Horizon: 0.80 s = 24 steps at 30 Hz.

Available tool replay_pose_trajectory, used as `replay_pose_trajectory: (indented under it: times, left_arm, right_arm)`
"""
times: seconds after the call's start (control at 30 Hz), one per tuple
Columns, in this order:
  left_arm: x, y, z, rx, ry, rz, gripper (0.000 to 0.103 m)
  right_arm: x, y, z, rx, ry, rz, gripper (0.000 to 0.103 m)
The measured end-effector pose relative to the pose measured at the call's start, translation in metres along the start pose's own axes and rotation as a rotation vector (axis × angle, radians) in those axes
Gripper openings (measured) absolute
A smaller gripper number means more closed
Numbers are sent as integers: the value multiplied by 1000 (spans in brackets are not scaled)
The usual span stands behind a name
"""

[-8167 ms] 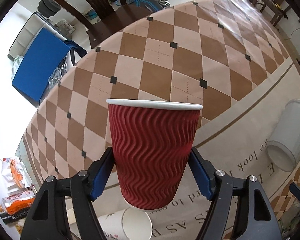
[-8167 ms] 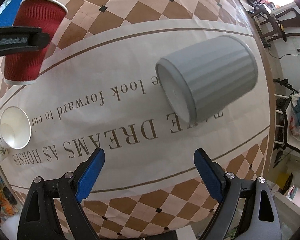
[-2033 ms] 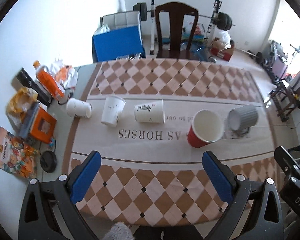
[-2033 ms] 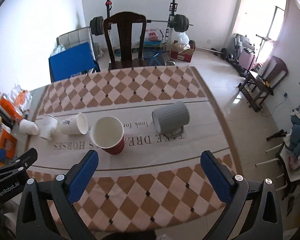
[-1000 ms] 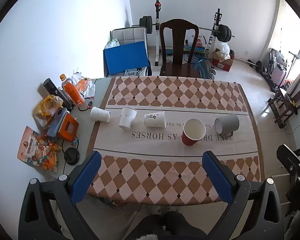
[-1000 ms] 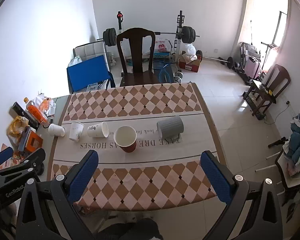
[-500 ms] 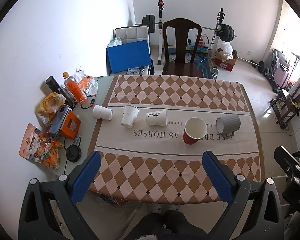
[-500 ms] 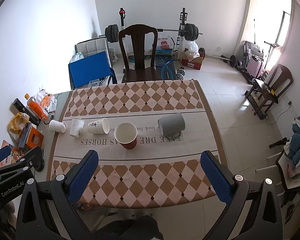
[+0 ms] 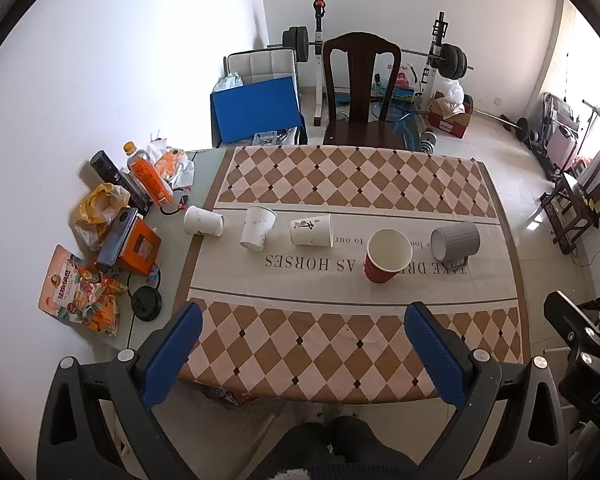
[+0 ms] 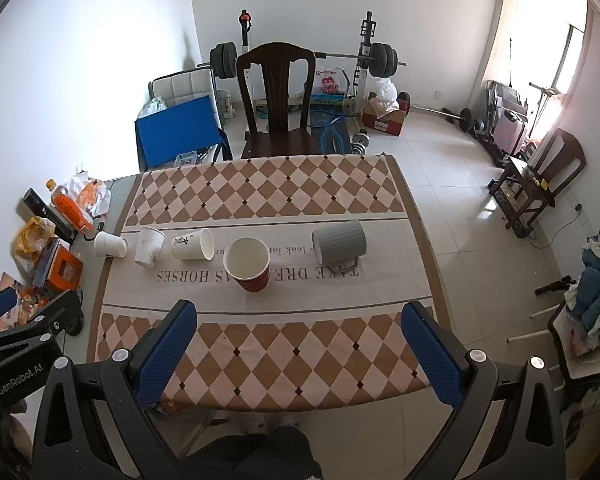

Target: Flip cup upright

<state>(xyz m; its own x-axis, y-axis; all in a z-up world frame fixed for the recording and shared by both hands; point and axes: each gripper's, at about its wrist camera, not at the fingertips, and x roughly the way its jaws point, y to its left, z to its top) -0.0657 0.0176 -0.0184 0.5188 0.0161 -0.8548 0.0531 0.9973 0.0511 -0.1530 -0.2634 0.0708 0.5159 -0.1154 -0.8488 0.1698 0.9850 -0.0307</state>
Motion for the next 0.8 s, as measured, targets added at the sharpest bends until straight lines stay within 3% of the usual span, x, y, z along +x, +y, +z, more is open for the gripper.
replay_pose_trajectory:
  times: [0.8]
  left_arm:
    - [-3, -2, -9, 0, -4, 4, 103]
  right_arm:
    - [1, -4, -7, -15, 0, 7, 103]
